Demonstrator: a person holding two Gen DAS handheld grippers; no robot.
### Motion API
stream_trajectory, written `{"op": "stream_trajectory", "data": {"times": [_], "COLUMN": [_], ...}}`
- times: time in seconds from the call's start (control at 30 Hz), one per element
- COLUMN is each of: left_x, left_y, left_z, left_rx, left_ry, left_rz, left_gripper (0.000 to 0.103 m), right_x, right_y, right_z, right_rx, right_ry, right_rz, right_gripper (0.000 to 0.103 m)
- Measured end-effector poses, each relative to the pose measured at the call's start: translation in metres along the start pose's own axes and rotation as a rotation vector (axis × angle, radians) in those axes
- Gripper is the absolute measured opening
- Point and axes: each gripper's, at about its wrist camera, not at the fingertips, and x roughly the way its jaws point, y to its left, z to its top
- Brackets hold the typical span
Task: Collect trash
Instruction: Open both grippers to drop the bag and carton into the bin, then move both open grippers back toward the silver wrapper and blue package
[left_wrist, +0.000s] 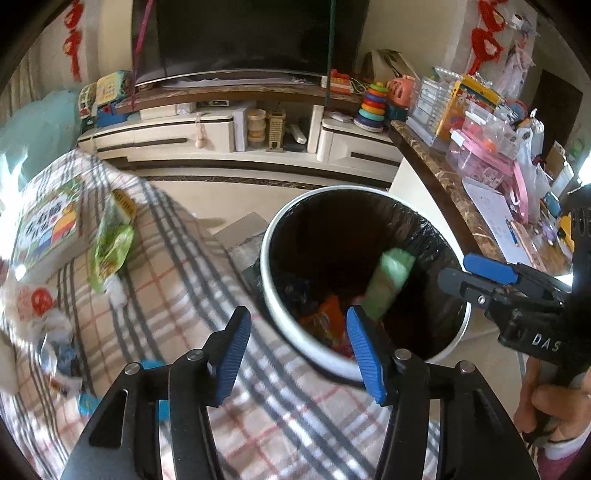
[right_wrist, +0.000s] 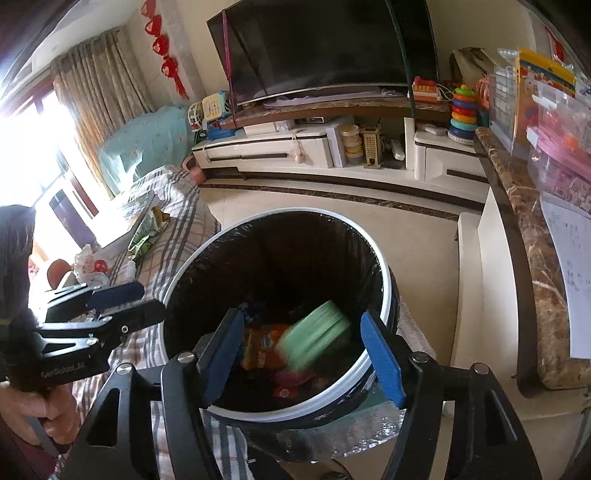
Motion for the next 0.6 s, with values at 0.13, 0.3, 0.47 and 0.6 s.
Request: {"op": "stream_trajectory", "data": {"times": [0.13,0.3,0.47,0.6], "left_x": [-0.014,-0.035,-0.056,-0.075], "left_y": [0.011,0.028,0.047,0.063], "left_z": [-0.019,-0.046,-0.073,-0.092], "left_rx": [-0.043,-0.108,-0.175,-0.230], "left_ry": [-0.011,-0.020,-0.024,-0.031], "left_rz": [0.005,0.023,0.047,0.063], "left_gripper": [0.056,0.058,0.059,0.059], "right_x": [-0.006,-0.018,-0.022,-0.020], "right_y": [0.006,0.016,0.031,0.049], "right_z": [-0.004,-0.011,-0.022,-0.031], "right_rx": [0.012,0.032,0.048,0.041], "right_ry": [-0.017,-0.065,-0.071,-0.053], "right_rz": [0.015,0.042,0.088,0.123], "right_gripper": [0.074,0.087,0.093,0.093]}}
